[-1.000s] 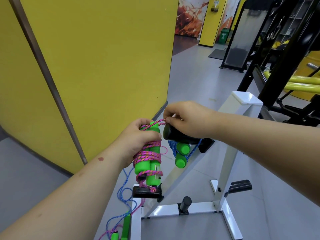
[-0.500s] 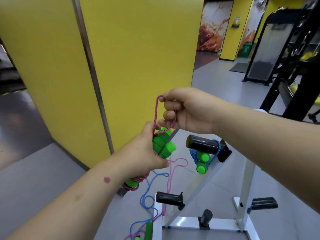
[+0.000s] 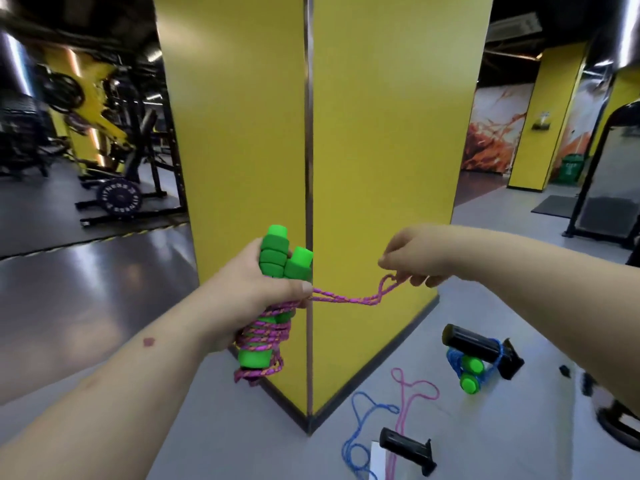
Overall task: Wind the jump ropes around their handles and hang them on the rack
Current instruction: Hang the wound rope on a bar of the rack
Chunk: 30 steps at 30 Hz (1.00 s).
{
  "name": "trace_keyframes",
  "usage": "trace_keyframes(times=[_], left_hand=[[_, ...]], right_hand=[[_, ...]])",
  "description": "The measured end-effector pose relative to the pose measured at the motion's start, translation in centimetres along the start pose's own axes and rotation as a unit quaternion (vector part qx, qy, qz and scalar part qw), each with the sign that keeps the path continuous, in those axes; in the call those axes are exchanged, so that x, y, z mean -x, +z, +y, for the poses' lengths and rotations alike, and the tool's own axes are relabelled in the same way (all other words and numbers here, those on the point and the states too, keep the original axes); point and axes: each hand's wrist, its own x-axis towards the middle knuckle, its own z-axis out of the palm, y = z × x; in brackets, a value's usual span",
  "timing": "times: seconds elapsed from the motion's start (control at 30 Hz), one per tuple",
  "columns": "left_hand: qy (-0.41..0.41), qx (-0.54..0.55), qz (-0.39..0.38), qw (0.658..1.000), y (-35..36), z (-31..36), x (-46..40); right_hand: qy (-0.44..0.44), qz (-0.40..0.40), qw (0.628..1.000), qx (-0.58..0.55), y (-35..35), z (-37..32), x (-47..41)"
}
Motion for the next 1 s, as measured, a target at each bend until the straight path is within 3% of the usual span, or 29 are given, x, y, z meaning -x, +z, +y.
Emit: trace_keyframes(times=[0.03, 0.1, 0.13, 0.2, 0.27, 0.4, 0.57, 0.7, 0.83, 1.0], left_hand=[[0.001, -0.001, -0.005, 1.0, -0.4, 0.7, 0.6], [0.006, 0.006, -0.003, 1.0, -0.9, 1.9, 1.4], [0.011, 0.012, 0.001, 1.0, -1.0, 2.4, 1.6], [0.017, 0.034, 0.002, 0.999, -1.0, 3.1, 2.0], [0.022, 0.054, 0.002, 0.998, -1.2, 3.5, 2.2], [0.029, 0.073, -0.008, 0.997, -2.0, 3.9, 2.8], [0.029, 0.085, -0.03, 0.996, -2.5, 3.3, 3.3], [0.051, 0.138, -0.021, 0.989, -2.1, 3.1, 3.1], [0.074, 0.096, -0.005, 0.993, -1.5, 3.4, 3.4], [0.094, 0.081, -0.018, 0.992, -0.9, 3.9, 3.7]], right_hand=[[-0.026, 0.044, 0.995, 0.088, 0.0, -1.3, 0.7], [-0.084, 0.053, 0.992, 0.074, 0.4, -3.7, 2.1], [-0.105, -0.018, 0.994, -0.024, 0.8, -4.6, 2.7], [-0.125, -0.219, 0.944, -0.214, 1.9, -6.3, 4.1], [-0.16, -0.289, 0.909, -0.254, 2.9, -6.9, 4.6], [-0.154, -0.255, 0.887, -0.351, 2.9, -6.7, 5.0], [-0.201, -0.172, 0.895, -0.358, 1.2, -6.5, 5.7], [-0.199, -0.145, 0.873, -0.42, 1.0, -6.7, 5.8], [-0.206, -0.113, 0.837, -0.494, 0.6, -6.7, 5.9], [-0.215, -0.062, 0.838, -0.497, 0.6, -7.3, 6.0]])
